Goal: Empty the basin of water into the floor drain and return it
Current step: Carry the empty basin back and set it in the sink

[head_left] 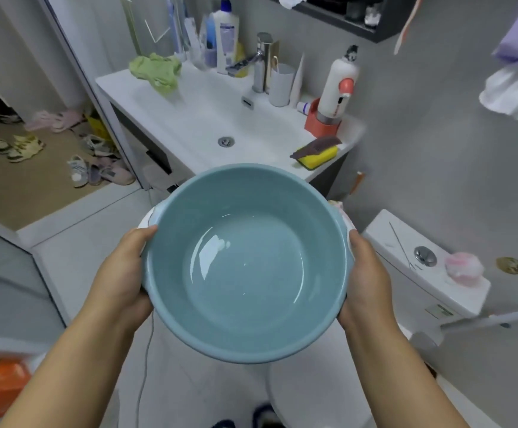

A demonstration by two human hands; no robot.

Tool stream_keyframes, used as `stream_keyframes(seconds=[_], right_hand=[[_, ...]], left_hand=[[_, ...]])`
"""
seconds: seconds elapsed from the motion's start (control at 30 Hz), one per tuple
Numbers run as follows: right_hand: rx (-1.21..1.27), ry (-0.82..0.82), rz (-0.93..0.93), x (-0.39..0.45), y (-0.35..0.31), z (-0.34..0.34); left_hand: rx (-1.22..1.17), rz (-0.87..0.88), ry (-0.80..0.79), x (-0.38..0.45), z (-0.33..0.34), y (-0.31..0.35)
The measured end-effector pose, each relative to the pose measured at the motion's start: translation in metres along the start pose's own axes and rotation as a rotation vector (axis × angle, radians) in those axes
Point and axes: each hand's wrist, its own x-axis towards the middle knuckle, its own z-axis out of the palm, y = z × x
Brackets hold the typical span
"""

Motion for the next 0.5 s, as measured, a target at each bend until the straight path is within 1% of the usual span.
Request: stream_keyframes(seconds=[0.13,0.27,0.33,0.4,0.5], right_hand=[[0.073,0.045,0.015,0.034,-0.008,0.049],[0.143,-0.013,0.006,0.078,-0.012,0.091],[0.14,-0.046,0.017,0.095,-0.013,0.114],[0.13,-0.037,0.053,0.116,-0.015,0.139],[0.104,-0.039,0.05,0.142,-0.018,0.172]], left_hand=[[-0.027,0.006,0.016,0.044,0.002,0.029],[-0.002,0.017,0.029,0.089,0.007,0.058],[0.025,0.019,0.057,0.109,0.012,0.077],[0.053,0.029,0.093,0.132,0.016,0.1],[0.059,0.054,0.102,0.162,0.022,0.127]])
